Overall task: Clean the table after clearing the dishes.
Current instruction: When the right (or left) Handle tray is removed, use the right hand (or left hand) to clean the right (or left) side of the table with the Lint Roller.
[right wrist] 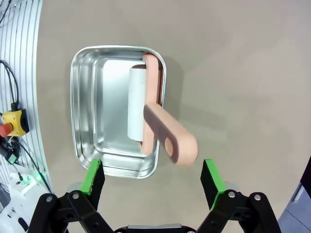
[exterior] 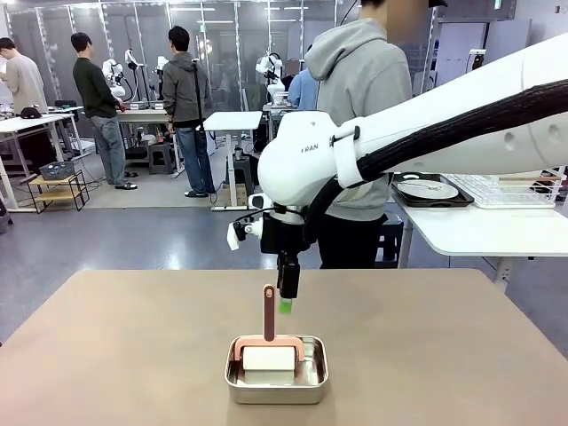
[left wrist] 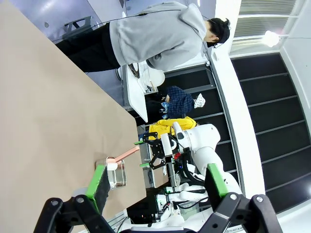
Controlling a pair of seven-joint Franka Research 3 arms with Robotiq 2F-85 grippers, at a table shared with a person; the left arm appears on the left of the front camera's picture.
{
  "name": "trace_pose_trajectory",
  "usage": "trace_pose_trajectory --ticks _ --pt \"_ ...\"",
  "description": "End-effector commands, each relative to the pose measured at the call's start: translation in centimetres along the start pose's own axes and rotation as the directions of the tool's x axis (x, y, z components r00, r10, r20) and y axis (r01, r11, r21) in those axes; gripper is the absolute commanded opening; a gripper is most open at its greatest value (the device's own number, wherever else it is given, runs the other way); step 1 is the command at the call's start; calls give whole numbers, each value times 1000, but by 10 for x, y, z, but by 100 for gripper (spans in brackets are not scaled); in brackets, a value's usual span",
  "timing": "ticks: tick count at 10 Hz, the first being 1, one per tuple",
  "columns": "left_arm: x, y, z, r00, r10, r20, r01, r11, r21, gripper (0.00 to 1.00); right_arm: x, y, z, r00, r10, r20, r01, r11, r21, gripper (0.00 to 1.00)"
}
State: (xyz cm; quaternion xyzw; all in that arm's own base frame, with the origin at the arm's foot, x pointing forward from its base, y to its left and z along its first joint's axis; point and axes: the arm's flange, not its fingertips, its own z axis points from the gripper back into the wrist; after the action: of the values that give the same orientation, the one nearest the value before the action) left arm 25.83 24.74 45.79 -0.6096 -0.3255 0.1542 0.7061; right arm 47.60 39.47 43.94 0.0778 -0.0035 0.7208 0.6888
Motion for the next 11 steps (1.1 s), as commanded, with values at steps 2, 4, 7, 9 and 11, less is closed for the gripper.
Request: trace_pose_trajectory --ticks 2,4,7,9,11 --pt "1 -3 2 1000 -12 2 12 1000 -15 100 15 -20 -2 1000 26 -10 -25 997 66 100" --pt "1 -3 2 1000 -12 2 12 1000 -15 100 30 -22 -9 998 54 -34 -51 994 100 100" --pt "1 -3 2 1000 -12 2 12 1000 -15 100 33 -29 -18 997 45 -55 -36 987 158 100" --pt "1 -3 2 1000 -12 2 12 1000 -15 100 33 -32 -22 997 49 -65 -36 982 183 100" --pt "1 -3 2 1000 -12 2 12 1000 -15 100 36 -32 -25 997 51 -61 -38 980 196 87"
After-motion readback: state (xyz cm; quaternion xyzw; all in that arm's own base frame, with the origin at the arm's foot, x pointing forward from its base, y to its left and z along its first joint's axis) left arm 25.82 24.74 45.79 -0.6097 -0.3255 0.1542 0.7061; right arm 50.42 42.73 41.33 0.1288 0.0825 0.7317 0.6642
